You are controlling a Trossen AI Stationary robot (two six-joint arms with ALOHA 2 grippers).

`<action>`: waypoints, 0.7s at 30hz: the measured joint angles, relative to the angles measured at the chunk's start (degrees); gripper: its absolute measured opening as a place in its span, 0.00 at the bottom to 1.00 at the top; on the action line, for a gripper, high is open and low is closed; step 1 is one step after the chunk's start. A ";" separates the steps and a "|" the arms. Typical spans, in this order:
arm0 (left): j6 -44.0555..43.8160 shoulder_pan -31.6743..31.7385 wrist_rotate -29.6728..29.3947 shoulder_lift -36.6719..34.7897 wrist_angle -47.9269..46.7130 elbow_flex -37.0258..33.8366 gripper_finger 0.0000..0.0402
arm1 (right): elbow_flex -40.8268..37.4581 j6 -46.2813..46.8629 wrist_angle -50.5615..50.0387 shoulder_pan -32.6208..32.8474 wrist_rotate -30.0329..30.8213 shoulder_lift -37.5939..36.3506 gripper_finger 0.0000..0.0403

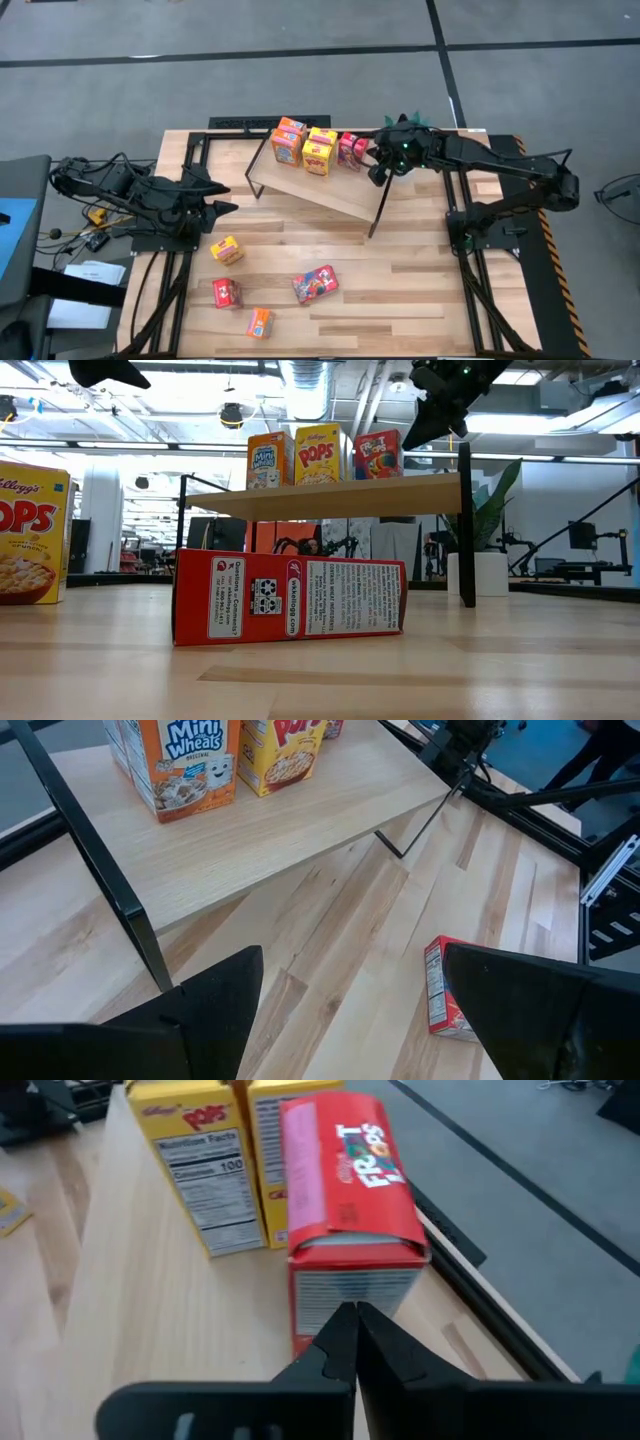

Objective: Stack cereal on shelf
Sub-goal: Put the middle red cereal box on the shelf, then put the left red cereal box aligned with the other red cereal box on the shelf

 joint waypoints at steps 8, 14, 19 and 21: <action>0.02 0.00 -0.76 0.00 0.00 0.00 0.75 | 0.00 -1.73 0.43 -2.42 -0.20 0.00 0.03; 0.01 0.00 -0.81 0.00 0.00 0.00 0.75 | 0.00 -2.47 1.60 -2.94 -0.40 0.00 0.06; -0.22 -0.01 -0.83 0.00 0.00 0.00 0.75 | 0.00 -2.54 0.61 -2.89 -0.35 -0.13 0.09; -0.24 0.00 -0.83 0.00 0.00 0.00 0.75 | 0.00 -2.54 0.50 -2.87 -0.34 -0.17 0.08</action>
